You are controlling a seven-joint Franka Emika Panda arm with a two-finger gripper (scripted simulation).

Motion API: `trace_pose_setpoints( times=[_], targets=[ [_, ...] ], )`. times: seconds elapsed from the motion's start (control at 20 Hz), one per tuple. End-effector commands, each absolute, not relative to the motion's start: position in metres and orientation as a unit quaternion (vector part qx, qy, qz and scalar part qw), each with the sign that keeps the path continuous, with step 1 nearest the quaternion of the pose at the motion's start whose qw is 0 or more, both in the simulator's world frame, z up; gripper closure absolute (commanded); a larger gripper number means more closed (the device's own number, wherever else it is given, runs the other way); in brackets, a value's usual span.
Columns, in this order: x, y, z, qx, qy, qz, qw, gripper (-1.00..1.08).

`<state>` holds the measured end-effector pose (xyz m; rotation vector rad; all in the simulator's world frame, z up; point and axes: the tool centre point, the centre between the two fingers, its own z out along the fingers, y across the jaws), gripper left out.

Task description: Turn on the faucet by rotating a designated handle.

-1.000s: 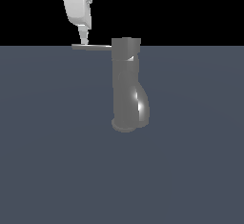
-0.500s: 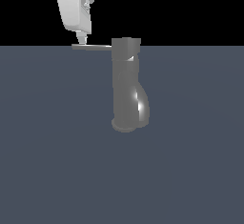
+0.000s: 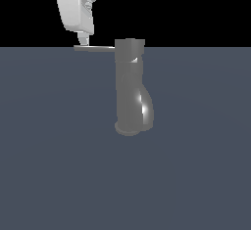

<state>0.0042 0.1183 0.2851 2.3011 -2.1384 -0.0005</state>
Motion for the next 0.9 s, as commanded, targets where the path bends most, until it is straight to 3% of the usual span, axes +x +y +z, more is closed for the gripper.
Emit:
trace_pose_setpoints(
  times=[0.0,0.85],
  targets=[
    [-0.003,0.117,0.285,0.733,-0.681,0.0,0.0,1.08],
    [-0.051,0.11,0.285,0.733,-0.681,0.0,0.0,1.08]
  ],
)
